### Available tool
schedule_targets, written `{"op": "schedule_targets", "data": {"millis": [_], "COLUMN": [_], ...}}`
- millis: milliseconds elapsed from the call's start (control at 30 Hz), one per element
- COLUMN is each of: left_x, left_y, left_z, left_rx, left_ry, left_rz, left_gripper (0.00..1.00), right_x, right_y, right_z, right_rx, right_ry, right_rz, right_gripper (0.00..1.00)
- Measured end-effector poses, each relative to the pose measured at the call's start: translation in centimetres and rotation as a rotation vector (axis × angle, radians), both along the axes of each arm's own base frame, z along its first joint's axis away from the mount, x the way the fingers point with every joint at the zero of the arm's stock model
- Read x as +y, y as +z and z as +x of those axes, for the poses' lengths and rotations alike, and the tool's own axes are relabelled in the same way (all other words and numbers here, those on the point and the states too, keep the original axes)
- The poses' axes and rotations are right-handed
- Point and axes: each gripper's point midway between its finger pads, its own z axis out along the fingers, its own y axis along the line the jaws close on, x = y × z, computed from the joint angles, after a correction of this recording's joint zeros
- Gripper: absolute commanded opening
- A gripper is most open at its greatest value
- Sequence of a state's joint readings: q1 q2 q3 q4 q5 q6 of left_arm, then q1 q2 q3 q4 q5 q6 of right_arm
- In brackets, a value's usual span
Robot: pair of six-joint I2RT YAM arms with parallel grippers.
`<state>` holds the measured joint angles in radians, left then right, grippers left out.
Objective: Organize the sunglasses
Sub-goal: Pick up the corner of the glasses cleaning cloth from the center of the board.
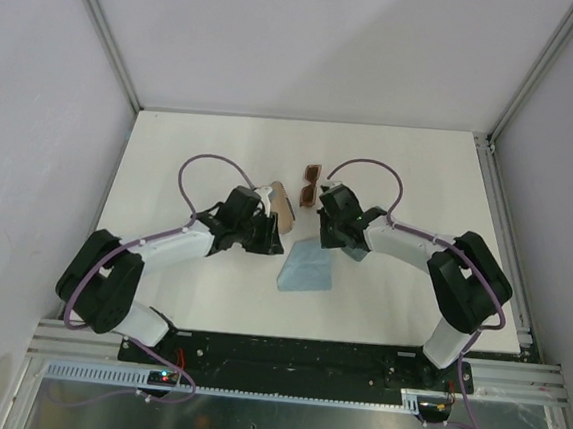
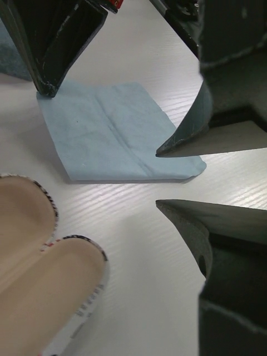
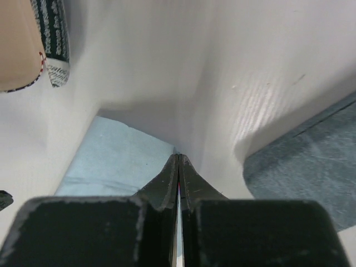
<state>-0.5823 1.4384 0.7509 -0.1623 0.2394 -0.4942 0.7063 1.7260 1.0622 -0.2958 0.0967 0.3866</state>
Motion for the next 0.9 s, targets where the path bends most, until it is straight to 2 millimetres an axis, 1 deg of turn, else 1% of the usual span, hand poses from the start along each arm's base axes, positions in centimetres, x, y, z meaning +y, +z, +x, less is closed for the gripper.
{"op": "schedule_targets", "data": {"millis": [133,300,567,667,733,800,900], "left_x": [-1.1,-2.4,-5.5,-6.8,-7.5,-8.3,-9.2], "left_y": [0.5,1.2,2.6,2.7,2.4,2.0,1.2], "left_z": [1.4,3.1,6.3,7.5,7.9,8.1,8.0], "left_rx": [-0.023,-0.063,-0.133,-0.130,-0.119,-0.102,-0.071], "left_ry": [-0.018,-0.050,-0.121,-0.136,-0.152,-0.173,-0.215], "left_rz": [-0.002,-0.001,-0.013,-0.031,-0.044,-0.060,-0.079], "left_gripper": [0.40,0.39,0.43,0.45,0.47,0.48,0.49], "right_x": [-0.8,-1.3,-1.4,-1.5,-1.8,-2.0,-2.0], "right_y": [0.5,0.5,2.5,2.2,1.7,1.2,0.9], "right_z": [0.6,0.2,-0.9,-1.5,-2.0,-2.6,-2.9], "right_rx": [-0.007,0.005,-0.023,-0.017,-0.006,0.010,0.020], "right_ry": [-0.020,-0.014,0.032,0.047,0.052,0.059,0.068], "right_rz": [0.002,-0.012,0.037,0.045,0.043,0.043,0.045], "right_gripper": [0.00,0.00,0.00,0.00,0.00,0.00,0.00]}}
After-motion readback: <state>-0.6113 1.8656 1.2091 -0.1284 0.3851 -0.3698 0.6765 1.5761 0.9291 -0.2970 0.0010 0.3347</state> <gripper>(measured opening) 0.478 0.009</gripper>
